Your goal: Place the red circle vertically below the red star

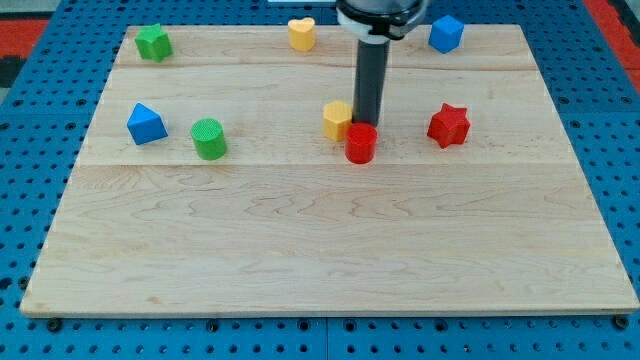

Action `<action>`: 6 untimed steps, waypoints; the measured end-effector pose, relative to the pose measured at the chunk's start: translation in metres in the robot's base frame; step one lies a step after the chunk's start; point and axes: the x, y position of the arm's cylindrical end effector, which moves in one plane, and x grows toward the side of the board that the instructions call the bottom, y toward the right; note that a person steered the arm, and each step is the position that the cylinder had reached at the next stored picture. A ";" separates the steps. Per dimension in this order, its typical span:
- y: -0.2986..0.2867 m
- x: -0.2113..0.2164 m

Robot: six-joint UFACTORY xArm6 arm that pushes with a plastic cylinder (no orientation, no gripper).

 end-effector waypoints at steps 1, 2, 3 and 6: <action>-0.010 0.011; 0.004 0.066; 0.120 0.155; -0.042 0.099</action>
